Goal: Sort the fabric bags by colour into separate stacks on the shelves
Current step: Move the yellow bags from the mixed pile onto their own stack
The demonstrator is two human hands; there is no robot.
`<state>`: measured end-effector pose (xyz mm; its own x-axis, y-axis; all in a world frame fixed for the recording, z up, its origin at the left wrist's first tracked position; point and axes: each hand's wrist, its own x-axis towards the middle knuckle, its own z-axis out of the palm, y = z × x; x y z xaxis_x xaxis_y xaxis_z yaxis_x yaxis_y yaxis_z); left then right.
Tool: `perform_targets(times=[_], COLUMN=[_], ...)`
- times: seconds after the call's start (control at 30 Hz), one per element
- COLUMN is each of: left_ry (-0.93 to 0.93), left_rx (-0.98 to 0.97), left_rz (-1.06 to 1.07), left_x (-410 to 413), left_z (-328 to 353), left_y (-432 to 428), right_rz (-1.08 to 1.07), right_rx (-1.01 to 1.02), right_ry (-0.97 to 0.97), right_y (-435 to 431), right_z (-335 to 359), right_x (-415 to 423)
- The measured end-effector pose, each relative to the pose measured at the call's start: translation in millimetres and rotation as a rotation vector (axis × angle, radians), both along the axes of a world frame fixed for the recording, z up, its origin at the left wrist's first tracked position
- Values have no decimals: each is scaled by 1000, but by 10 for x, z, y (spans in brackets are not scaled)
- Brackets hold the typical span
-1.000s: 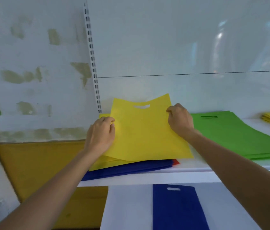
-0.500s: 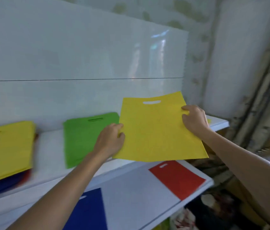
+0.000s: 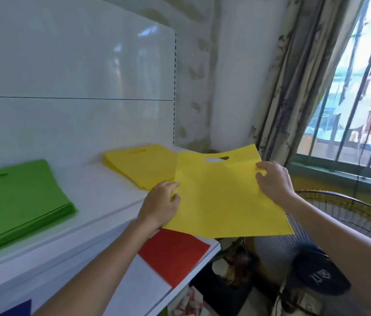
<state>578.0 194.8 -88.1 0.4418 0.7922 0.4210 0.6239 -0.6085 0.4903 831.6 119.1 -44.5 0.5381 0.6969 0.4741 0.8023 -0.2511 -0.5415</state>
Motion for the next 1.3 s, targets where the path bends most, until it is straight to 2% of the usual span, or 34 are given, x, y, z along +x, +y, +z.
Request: perform_targets(times=[0.43,0.67,0.87,0.93,1.03,1.17,1.3], left_ry=[54,7,51,163,290,223,158], left_rx=[71,112,90,-2,-173,-186,-172], left_rz=[95,370,611,672,723,886,995], left_x=[168,-284,-433,-355,-135,102,195], left_z=[138,216,258,236,129,58,80], left_y=[1193,1406,1284,1264,1245,1251,1262], right_rz=[142,380,637,699,785,861,881], right_rx=[30,6,-9,-67,-261,-547,-553], right_ry=[53,15,-79,-123,-195,-201,-205], right_y=[1461,2330,2861,2981,3087,3245,3421], right_z=[133,219,281,247,183,-45,-180], right_x=[350,-4,-211,-187,-118,-18,22])
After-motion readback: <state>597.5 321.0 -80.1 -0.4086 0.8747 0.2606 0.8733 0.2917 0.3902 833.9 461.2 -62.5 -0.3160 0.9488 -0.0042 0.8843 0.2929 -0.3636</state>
